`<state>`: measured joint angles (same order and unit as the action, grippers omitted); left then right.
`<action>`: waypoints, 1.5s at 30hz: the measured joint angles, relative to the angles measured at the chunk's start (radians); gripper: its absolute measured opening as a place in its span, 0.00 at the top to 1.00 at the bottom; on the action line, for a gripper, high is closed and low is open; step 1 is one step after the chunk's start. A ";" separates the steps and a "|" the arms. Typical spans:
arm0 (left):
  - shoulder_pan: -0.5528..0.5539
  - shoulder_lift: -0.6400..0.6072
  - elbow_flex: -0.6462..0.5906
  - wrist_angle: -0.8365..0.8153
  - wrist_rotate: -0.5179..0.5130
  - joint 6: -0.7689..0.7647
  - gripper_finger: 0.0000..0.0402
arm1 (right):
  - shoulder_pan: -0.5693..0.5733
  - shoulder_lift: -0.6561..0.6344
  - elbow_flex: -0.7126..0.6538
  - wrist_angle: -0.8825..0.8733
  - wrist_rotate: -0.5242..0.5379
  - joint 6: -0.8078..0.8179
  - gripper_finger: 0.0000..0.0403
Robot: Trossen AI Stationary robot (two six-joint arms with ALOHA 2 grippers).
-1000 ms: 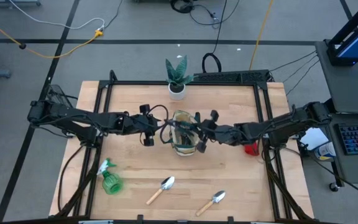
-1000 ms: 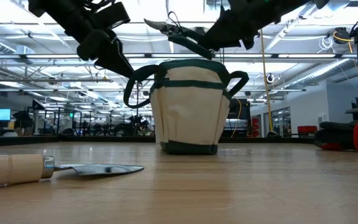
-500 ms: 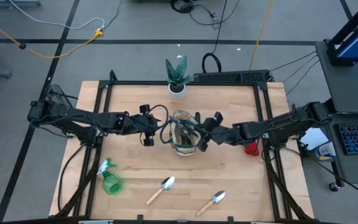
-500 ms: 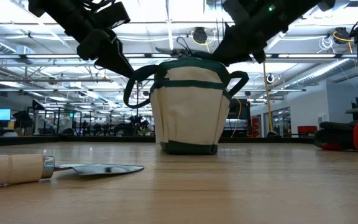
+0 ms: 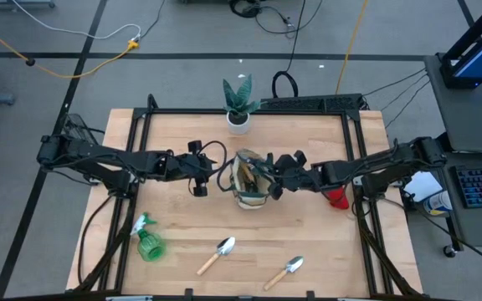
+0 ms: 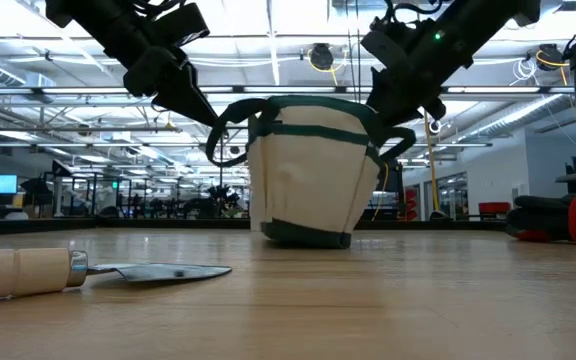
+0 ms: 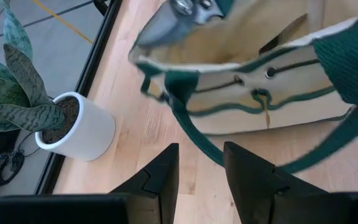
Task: Pick & Place Garden tools in Gardening bag
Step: Put the green shear scissors into the gardening bag
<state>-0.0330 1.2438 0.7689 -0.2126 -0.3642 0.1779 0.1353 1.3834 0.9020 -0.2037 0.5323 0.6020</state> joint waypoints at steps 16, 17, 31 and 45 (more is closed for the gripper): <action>0.000 0.000 0.000 0.000 0.000 0.000 0.67 | -0.047 0.000 0.000 -0.040 -0.090 0.043 0.85; 0.000 0.000 0.000 0.000 0.000 0.000 0.67 | -0.053 0.000 0.000 -0.039 -0.090 0.043 0.85; 0.000 0.000 0.000 0.039 -0.001 0.002 0.67 | -0.097 0.000 0.096 -0.208 -0.167 0.067 0.86; 0.000 0.000 0.000 0.056 -0.001 -0.060 0.67 | -0.094 0.001 0.184 -0.328 -0.167 0.165 0.86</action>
<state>-0.0334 1.2434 0.7689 -0.1564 -0.3654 0.1181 0.0414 1.3842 1.0863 -0.5319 0.3654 0.7666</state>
